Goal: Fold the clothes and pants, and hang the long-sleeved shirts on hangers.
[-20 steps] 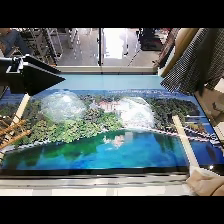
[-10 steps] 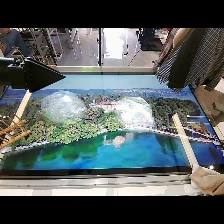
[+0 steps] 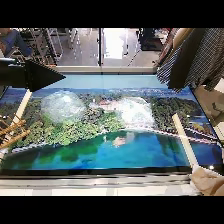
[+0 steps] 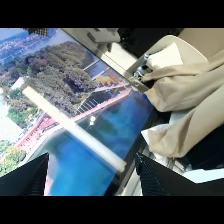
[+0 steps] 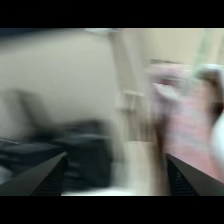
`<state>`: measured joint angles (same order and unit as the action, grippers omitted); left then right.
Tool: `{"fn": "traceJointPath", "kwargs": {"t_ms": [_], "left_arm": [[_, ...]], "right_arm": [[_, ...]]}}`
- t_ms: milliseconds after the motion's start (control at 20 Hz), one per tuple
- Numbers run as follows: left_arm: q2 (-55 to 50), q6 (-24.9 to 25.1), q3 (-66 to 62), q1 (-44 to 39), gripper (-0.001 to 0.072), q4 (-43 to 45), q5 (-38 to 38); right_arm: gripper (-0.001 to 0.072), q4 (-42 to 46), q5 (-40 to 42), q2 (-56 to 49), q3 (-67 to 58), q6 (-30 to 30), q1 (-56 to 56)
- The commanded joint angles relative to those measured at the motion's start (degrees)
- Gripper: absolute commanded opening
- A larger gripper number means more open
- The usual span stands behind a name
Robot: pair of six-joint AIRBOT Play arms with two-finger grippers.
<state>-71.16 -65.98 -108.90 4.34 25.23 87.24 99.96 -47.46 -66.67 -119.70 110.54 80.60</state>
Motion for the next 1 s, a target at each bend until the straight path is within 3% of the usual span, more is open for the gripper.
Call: {"fn": "traceJointPath", "kwargs": {"t_ms": [0,50,150,250,300,350,450,600,700,950], "left_arm": [[0.0,-0.1,0.0,0.0,0.0583,9.3,1.2],[0.3,-1.3,0.0,0.0,0.0583,19.8,1.1],[0.8,-11.2,0.0,0.0,0.0583,44.3,1.1],[1.0,-23.4,0.0,0.0,0.0582,67.7,1.5],[1.0,-27.3,0.0,0.0,0.0581,74.5,1.8],[1.0,-27.9,0.0,0.1,0.0581,77.0,1.7],[1.2,-27.9,0.0,0.0,0.0582,76.2,-0.7],[1.0,-27.9,0.0,-0.1,0.0583,74.6,-2.2],[0.8,-27.9,0.0,-0.1,0.0582,74.6,-2.2],[0.7,-27.9,0.0,-0.1,0.0582,74.6,-2.2]], "right_arm": [[0.0696,-38.1,5.3,5.7,0.0,-1.0,-1.5],[0.0696,-47.8,3.0,6.2,0.0,-4.9,-4.0],[0.0695,-60.5,-8.5,5.8,0.8,-18.3,-13.4],[0.0695,-60.3,-22.7,5.6,7.1,-25.8,-27.8],[0.0695,-57.2,-29.1,5.5,11.1,-26.3,-35.3],[0.0695,-52.6,-34.1,5.3,15.9,-26.3,-43.3],[0.0695,-42.6,-34.5,5.2,25.4,-27.0,-57.6],[0.0695,-30.0,-20.7,4.2,32.9,-33.8,-71.9],[0.0696,-28.4,-14.9,3.3,33.4,-37.2,-76.8],[0.0696,-29.3,-7.8,3.3,33.4,-37.2,-82.2]]}}
